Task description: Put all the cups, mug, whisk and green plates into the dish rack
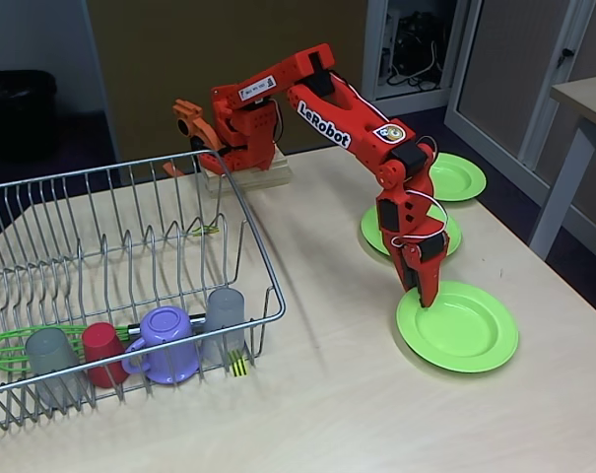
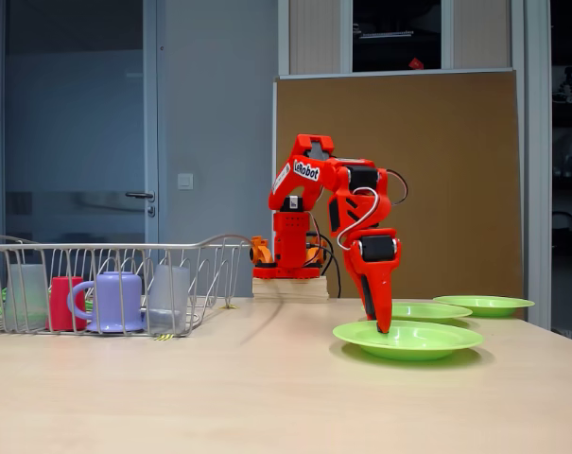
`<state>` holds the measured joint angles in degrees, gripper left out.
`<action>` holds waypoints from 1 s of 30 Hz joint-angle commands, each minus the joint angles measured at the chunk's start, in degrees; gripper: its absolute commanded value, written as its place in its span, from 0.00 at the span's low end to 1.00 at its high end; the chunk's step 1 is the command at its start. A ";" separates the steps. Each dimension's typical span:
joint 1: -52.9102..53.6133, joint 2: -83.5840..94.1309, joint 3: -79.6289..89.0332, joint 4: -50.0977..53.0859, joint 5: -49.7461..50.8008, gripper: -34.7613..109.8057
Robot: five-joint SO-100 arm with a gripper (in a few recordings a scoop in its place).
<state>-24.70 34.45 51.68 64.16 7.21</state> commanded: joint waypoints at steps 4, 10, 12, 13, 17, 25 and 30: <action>-0.70 2.20 -14.33 14.24 0.53 0.24; -1.32 2.02 -32.17 25.31 0.53 0.24; -1.32 2.99 -34.45 27.33 0.26 0.24; -1.32 3.69 -35.16 27.95 -0.18 0.24; -0.62 7.29 -34.89 28.39 -2.64 0.24; 0.97 11.78 -38.32 30.50 -5.71 0.24; 2.11 16.00 -39.73 31.55 -8.70 0.24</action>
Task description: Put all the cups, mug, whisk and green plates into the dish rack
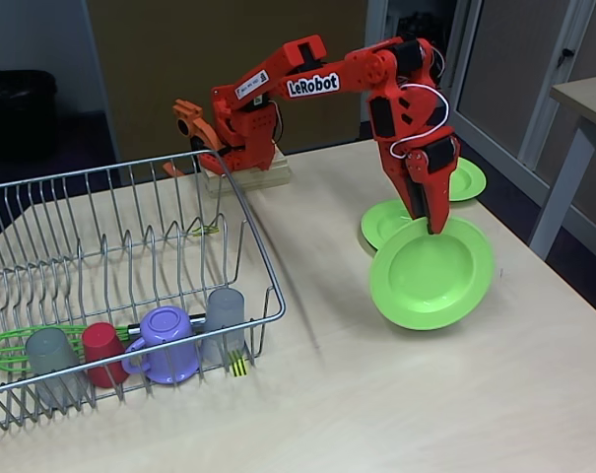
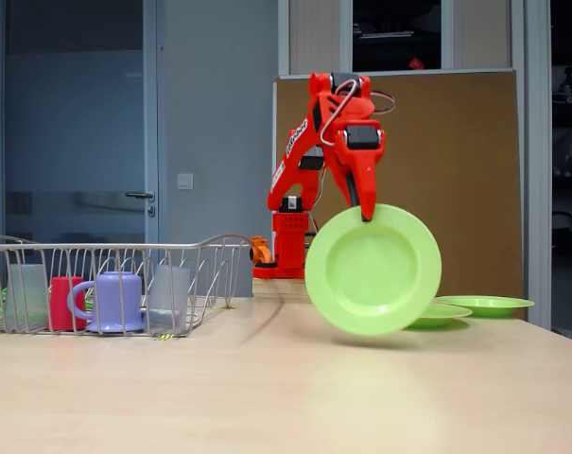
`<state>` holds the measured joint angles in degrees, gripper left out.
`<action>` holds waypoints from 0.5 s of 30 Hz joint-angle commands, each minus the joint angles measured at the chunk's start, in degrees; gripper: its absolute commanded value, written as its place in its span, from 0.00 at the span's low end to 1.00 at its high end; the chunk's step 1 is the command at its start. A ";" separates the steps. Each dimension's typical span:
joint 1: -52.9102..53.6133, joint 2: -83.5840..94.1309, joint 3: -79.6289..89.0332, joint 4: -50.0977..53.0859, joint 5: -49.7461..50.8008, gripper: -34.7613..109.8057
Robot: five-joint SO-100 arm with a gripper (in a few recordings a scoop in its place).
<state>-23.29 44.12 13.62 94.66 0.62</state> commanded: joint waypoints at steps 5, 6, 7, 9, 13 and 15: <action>1.76 12.30 -0.88 0.97 -7.38 0.24; 2.11 14.15 -0.09 0.79 -8.70 0.24; 2.37 16.52 1.67 0.18 -9.93 0.24; 3.25 21.45 5.54 -1.23 -12.48 0.24; 5.98 29.62 11.87 -2.64 -15.29 0.24; 8.09 33.66 15.47 -3.78 -15.91 0.24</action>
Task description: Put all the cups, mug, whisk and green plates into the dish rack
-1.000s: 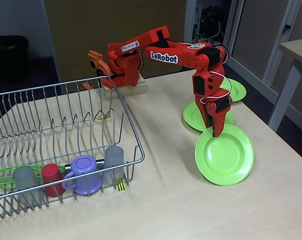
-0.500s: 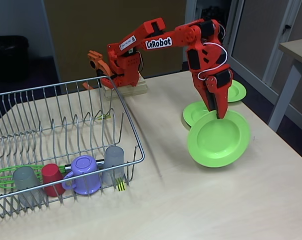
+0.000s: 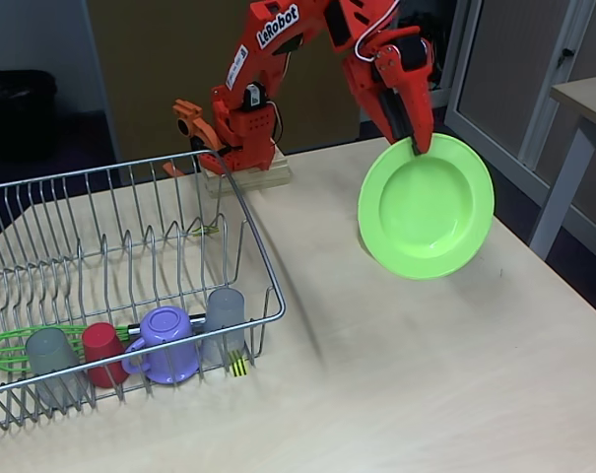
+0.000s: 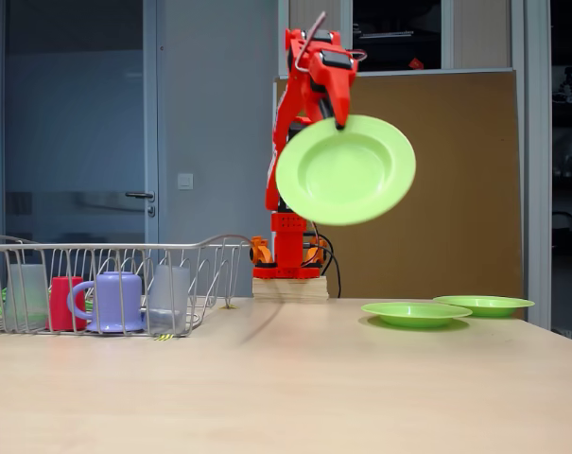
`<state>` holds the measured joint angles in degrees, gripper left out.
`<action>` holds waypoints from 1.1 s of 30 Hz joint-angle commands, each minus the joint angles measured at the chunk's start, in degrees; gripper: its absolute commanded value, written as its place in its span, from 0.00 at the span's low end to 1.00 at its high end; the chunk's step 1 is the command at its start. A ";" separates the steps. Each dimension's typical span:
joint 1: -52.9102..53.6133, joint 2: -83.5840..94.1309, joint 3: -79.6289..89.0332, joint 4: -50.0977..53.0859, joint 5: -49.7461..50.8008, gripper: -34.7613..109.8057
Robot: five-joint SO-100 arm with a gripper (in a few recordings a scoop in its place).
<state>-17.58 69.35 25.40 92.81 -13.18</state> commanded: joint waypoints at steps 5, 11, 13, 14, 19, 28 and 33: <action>11.07 14.94 9.76 -1.05 0.18 0.24; 24.43 17.14 10.90 4.83 7.47 0.24; 29.00 18.81 14.15 5.89 9.93 0.24; 31.38 19.86 16.44 5.89 11.34 0.24; 41.84 22.94 26.46 5.98 16.08 0.24; 55.37 21.27 34.63 5.27 15.82 0.24; 59.68 18.81 35.33 4.31 13.10 0.24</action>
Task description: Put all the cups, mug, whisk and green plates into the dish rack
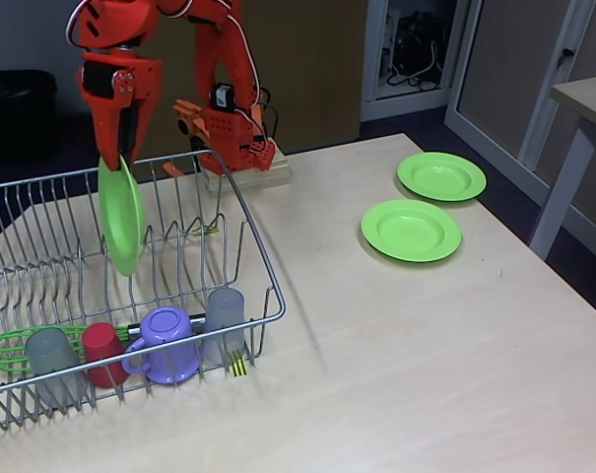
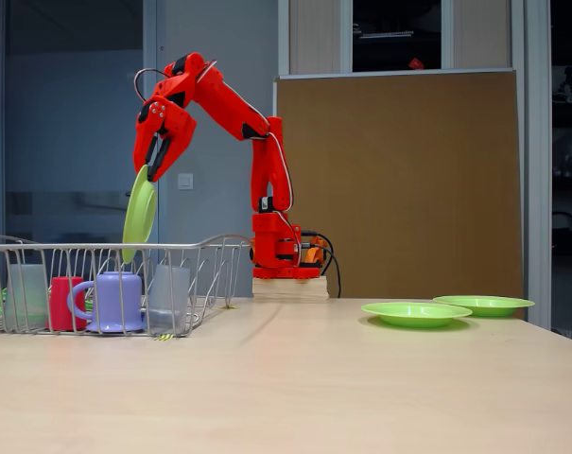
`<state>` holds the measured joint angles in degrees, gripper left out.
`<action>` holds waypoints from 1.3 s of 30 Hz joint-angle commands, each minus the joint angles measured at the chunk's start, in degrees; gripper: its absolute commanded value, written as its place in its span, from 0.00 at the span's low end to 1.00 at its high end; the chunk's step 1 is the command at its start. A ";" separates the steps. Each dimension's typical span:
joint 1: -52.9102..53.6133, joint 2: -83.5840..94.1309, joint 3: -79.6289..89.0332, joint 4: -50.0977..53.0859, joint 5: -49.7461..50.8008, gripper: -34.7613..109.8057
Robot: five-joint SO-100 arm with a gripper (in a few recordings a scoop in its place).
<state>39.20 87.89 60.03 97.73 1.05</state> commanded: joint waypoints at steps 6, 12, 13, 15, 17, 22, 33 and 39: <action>5.71 -2.99 -0.88 -1.05 -4.13 0.24; 5.45 -3.25 -4.92 0.88 -5.62 0.24; 5.36 -3.25 -5.89 1.49 -5.80 0.24; 4.92 -3.25 -7.65 2.55 -6.06 0.24; 4.39 -3.25 -9.32 3.69 -6.24 0.24; 3.16 -2.99 -12.04 5.62 -6.24 0.24; 2.46 -3.69 -14.06 6.68 -6.42 0.24; 2.99 -4.22 -12.13 5.71 -6.86 0.24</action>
<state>41.75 82.53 47.37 103.71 -4.39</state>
